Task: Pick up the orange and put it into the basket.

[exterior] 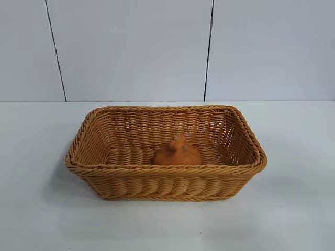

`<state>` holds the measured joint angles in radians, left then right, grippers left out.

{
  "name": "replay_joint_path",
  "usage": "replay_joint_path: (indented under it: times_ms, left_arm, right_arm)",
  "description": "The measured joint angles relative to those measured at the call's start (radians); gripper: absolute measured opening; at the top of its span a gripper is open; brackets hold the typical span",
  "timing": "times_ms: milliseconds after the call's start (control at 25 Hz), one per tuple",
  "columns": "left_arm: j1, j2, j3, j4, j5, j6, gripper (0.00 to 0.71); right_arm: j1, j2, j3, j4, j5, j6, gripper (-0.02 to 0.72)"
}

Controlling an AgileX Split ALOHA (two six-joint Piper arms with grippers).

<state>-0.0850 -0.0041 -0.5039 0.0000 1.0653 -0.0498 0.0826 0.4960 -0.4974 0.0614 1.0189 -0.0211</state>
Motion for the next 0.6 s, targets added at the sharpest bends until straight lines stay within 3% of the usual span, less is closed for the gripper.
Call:
replay_joint_path:
  times_ms: [400, 600]
  left_arm:
    - [0.0, 0.0, 0.0, 0.0, 0.0, 0.0, 0.613]
    - [0.0, 0.0, 0.0, 0.0, 0.0, 0.0, 0.613]
  right_arm:
    - [0.0, -0.463, 0.005, -0.002, 0.002, 0.0, 0.694]
    - [0.0, -0.501, 0.008, -0.003, 0.003, 0.0, 0.694]
